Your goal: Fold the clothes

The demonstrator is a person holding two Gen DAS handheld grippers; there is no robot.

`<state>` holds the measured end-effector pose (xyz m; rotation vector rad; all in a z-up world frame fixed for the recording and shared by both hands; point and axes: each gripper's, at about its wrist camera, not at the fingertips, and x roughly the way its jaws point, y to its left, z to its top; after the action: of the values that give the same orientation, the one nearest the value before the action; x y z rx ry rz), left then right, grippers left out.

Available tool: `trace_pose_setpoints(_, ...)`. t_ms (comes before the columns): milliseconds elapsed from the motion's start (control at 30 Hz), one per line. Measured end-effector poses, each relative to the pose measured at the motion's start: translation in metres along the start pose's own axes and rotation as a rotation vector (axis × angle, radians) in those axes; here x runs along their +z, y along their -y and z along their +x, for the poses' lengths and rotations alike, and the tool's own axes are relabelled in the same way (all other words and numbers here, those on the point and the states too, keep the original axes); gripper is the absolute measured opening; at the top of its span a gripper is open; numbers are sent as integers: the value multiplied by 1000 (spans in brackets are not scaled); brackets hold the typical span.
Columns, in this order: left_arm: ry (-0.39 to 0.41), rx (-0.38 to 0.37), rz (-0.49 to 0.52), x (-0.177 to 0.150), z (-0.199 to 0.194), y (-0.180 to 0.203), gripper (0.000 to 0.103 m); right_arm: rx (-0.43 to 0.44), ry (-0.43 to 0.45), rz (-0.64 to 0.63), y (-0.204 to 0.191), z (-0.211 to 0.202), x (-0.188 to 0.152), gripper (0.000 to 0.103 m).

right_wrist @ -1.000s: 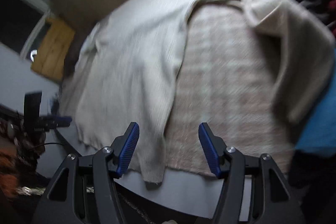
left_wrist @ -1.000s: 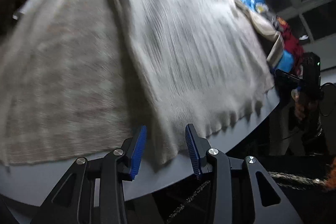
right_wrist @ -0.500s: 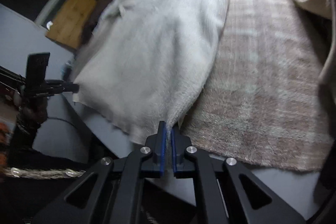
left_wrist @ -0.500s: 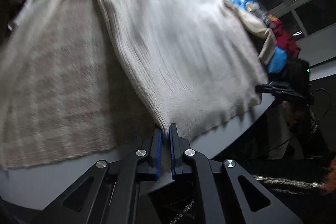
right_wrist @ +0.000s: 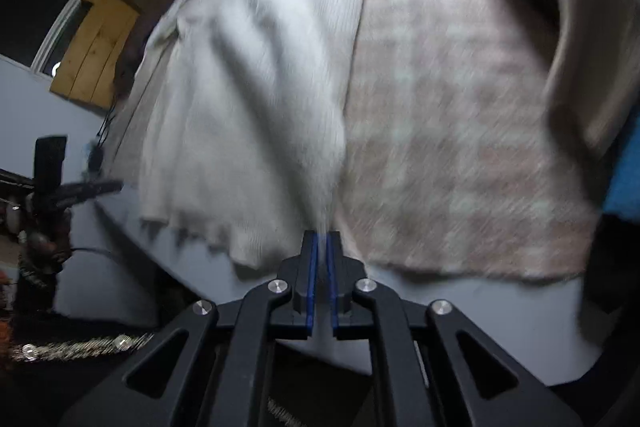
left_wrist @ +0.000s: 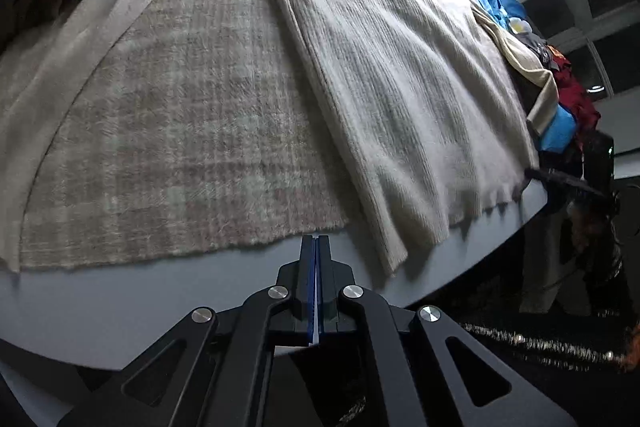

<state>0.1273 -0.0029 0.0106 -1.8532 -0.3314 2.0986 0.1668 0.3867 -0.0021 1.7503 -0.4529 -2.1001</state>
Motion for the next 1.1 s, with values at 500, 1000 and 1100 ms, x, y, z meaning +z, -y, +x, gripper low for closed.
trace_pose_setpoints(500, -13, -34, 47, 9, 28, 42, 5, 19, -4, -50, -7, 7, 8, 12)
trace_pose_setpoints(1000, -65, 20, 35, -3, 9, 5, 5, -33, -122, -157, -35, 23, 9, 4)
trace_pose_setpoints(1100, -86, 32, 37, 4, 1, 4, 7, -39, -157, -182, -36, 11, 18, 7)
